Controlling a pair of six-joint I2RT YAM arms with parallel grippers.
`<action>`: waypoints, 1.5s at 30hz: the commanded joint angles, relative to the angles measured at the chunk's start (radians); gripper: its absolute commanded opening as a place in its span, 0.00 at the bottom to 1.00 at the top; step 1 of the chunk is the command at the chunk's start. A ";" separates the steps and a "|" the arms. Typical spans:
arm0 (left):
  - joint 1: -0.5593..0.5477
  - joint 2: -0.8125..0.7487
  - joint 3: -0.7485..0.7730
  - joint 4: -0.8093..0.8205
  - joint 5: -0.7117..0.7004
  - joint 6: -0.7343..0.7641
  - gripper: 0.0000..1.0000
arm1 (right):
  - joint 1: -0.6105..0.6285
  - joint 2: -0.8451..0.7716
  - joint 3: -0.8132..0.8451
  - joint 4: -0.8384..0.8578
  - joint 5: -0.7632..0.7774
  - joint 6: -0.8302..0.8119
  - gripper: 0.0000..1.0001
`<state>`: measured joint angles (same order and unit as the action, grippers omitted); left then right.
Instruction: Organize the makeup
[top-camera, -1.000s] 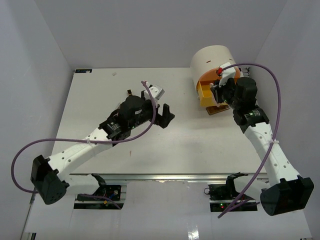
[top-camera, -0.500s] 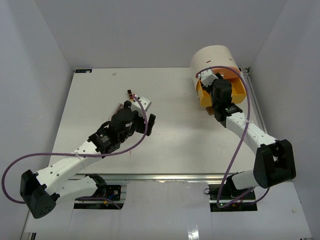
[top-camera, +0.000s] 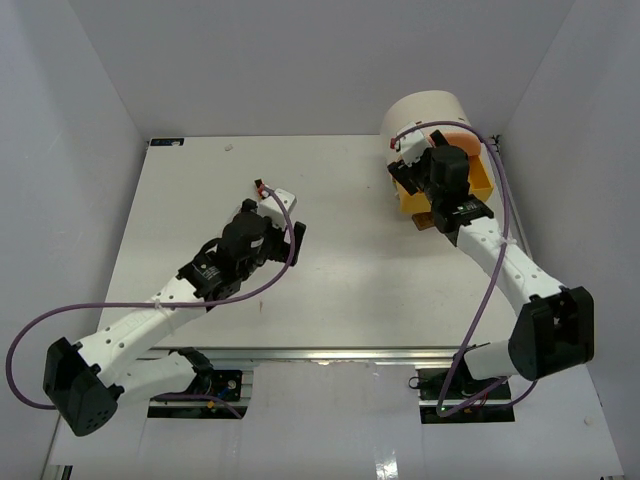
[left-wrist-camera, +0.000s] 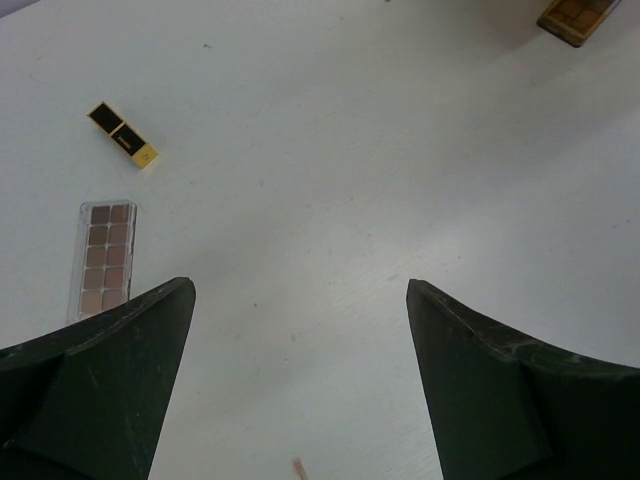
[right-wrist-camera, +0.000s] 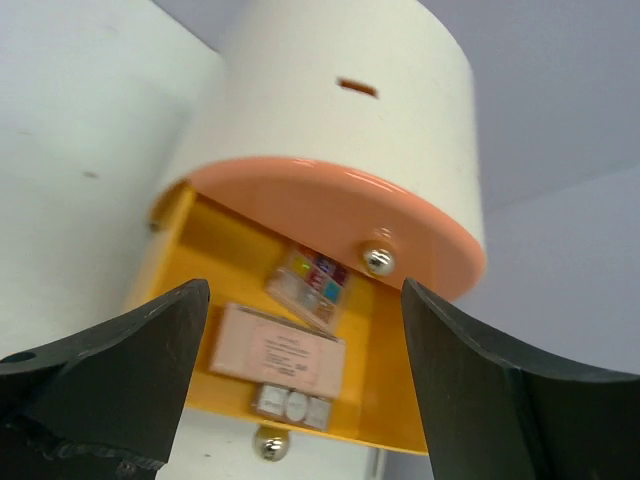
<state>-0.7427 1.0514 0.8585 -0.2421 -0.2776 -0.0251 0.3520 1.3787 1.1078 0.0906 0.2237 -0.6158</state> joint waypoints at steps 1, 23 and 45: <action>0.189 0.055 0.037 -0.041 0.145 -0.073 0.98 | -0.017 -0.170 0.022 -0.357 -0.785 0.046 0.96; 0.585 0.799 0.433 -0.206 0.158 0.117 0.97 | -0.196 -0.434 -0.306 -0.395 -1.350 -0.033 0.94; 0.654 0.851 0.367 -0.203 0.327 0.063 0.48 | -0.208 -0.441 -0.312 -0.402 -1.373 -0.021 0.94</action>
<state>-0.0990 1.9110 1.2556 -0.4178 -0.0028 0.0881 0.1550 0.9375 0.7868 -0.3157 -1.1107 -0.6441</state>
